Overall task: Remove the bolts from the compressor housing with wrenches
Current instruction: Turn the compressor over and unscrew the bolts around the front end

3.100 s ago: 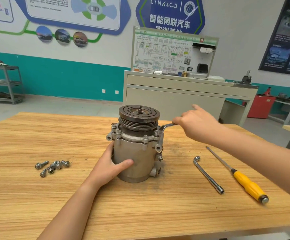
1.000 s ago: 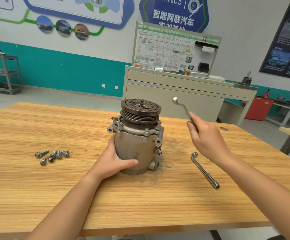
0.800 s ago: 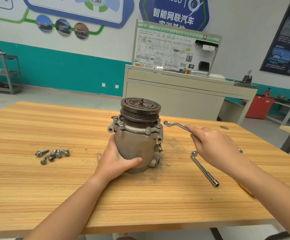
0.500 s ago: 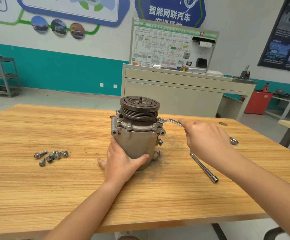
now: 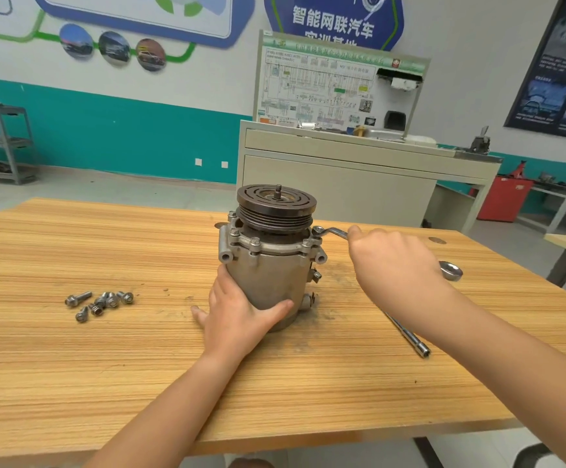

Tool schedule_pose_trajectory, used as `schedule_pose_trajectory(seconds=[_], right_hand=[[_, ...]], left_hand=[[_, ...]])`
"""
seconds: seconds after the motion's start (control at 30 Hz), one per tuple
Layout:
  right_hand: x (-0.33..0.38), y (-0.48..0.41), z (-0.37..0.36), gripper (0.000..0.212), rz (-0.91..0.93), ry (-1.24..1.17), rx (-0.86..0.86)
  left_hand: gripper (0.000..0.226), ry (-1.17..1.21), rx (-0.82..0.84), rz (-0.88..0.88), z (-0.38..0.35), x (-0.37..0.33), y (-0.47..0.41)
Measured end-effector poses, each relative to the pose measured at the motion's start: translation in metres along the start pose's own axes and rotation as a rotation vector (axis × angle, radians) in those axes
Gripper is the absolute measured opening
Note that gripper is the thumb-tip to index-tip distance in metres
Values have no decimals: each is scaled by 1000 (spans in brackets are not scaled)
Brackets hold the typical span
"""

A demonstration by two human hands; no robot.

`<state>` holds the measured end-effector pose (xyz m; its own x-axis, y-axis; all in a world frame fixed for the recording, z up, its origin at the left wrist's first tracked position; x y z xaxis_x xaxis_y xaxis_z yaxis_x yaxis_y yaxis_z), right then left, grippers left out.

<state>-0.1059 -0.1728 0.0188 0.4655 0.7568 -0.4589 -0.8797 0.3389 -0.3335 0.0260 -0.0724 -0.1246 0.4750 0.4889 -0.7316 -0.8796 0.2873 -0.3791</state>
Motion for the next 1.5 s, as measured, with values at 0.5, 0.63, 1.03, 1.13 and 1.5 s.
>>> schedule_pose_trajectory(seconds=[0.5,0.63,1.03,1.13,1.5], right_hand=[[7,-8,13,24,172,149,25],[-15,-12,-4,35,129,136,-9],[-34,-38,-10,36,300,204,-39],[-34,-31,-14,41,276,166,-10],[-18,-32,2,36,284,322,-5]], left_hand=[[127,-188,-1,-61,4,2,-4],[127,-164,5,-59,4,3,-5],[124,-139,30,-62,6,3,-5],[122,-97,31,-62,7,4,-5],[122,-46,52,-53,10,2,-3]])
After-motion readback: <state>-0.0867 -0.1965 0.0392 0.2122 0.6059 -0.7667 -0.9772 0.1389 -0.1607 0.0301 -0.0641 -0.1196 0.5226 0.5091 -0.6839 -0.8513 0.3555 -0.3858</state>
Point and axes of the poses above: each hand's wrist, its own y-axis away from the middle knuckle, its own z-axis out of the back of the hand, x = y × z, the point moved 3 cm from there along -y, towards the middle knuckle, and after that the axes turned 2 degrees about -z, right-handed, at the moved point
